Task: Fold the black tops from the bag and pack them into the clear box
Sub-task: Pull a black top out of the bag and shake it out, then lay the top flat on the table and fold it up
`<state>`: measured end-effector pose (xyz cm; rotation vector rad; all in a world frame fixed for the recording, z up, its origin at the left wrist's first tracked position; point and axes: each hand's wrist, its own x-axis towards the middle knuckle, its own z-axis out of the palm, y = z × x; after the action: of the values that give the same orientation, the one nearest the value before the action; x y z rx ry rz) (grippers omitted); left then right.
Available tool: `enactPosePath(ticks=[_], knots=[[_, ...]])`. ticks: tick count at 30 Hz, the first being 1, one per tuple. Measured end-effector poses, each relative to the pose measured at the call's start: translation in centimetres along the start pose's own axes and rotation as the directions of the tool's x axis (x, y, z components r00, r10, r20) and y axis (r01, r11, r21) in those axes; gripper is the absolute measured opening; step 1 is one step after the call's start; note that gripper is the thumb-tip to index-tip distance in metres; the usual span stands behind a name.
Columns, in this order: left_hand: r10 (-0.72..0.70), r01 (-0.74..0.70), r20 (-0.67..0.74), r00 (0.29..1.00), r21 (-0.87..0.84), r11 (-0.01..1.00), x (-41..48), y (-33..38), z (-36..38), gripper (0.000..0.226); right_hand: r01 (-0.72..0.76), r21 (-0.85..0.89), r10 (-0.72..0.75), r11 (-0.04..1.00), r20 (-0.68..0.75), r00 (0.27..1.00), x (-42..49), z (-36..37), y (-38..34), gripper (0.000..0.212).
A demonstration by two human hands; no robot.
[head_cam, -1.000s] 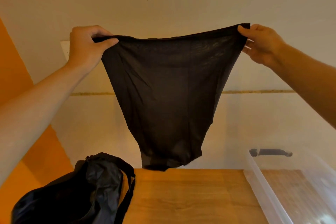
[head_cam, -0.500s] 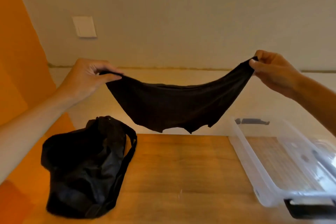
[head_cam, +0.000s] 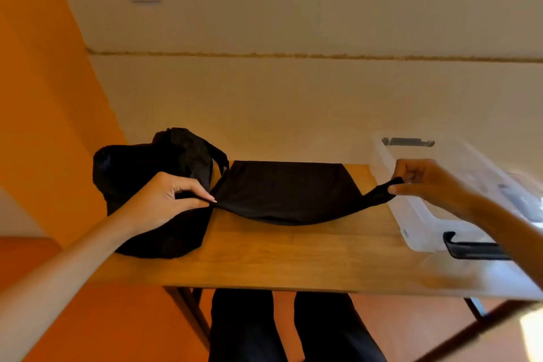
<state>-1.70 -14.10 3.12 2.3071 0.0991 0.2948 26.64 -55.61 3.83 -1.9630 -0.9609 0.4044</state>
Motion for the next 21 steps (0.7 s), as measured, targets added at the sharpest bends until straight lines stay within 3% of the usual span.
enactPosePath(ticks=[3,11,17,18,21], knots=[[-0.024,0.022,0.087,0.996,0.029,0.999,-1.8,-0.5,1.8,0.016,0.009,-0.133,-0.008,0.991,0.008,1.0,-2.0,1.8,1.1,0.022],[-0.117,0.108,0.266,0.957,0.048,0.993,-6.7,-2.4,6.7,0.018,-0.052,-0.338,0.084,0.94,0.083,0.993,-8.7,5.0,6.6,0.06],[-0.202,0.21,0.451,0.869,0.034,0.977,-8.0,-3.8,7.8,0.024,-0.1,-0.301,0.164,0.948,0.196,0.967,-11.4,6.8,7.2,0.041],[-0.189,0.2,0.423,0.887,0.016,0.98,-7.8,-3.9,8.1,0.026,-0.092,-0.26,0.149,0.961,0.208,0.967,-11.4,7.1,7.3,0.041],[-0.156,0.159,0.146,0.977,-0.009,0.987,-6.5,-4.0,8.9,0.032,-0.057,-0.152,0.076,0.987,0.119,0.99,-10.3,7.7,7.4,0.054]])
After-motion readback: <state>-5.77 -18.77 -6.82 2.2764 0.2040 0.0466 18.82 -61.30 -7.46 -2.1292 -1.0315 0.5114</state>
